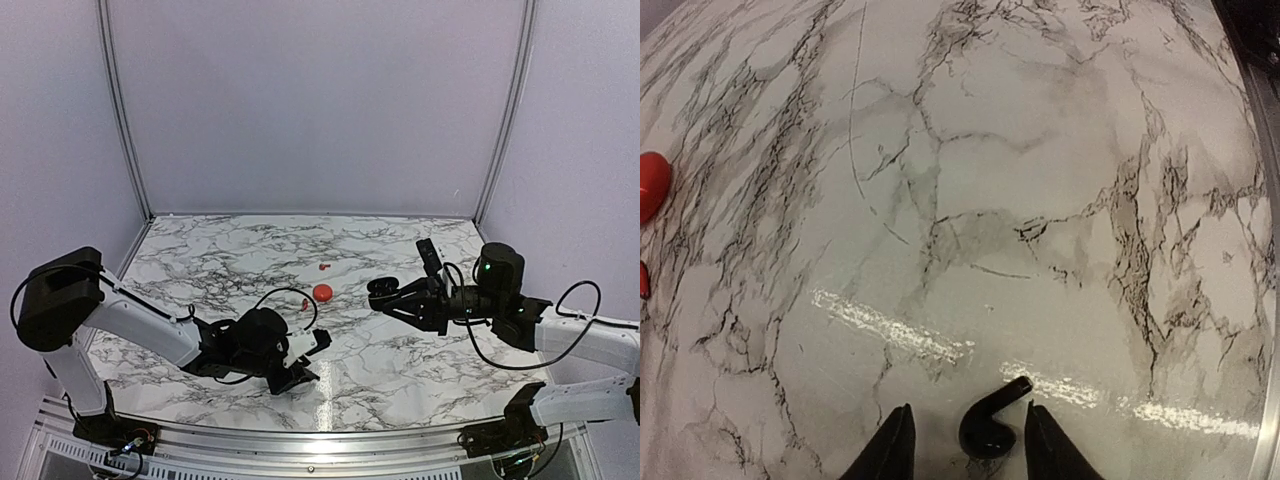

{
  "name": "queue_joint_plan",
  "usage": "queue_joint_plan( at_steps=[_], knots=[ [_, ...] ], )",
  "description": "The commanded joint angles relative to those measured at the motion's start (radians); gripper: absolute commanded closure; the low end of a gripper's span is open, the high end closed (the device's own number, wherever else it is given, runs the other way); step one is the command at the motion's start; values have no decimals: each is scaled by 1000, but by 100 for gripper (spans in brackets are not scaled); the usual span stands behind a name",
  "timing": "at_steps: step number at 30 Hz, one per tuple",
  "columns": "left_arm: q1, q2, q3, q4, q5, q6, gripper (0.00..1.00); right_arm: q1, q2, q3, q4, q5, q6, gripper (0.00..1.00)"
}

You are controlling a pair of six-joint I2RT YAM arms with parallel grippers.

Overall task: Insert the wireless bluetooth earbuds into the charging case
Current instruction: Move the left earbud to the center of the board.

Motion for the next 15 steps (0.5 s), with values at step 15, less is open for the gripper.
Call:
queue_joint_plan(
  at_steps=[15],
  knots=[
    [8, 12, -314, 624, 174, 69, 46, -6, -6, 26, -30, 5, 5, 100]
  ],
)
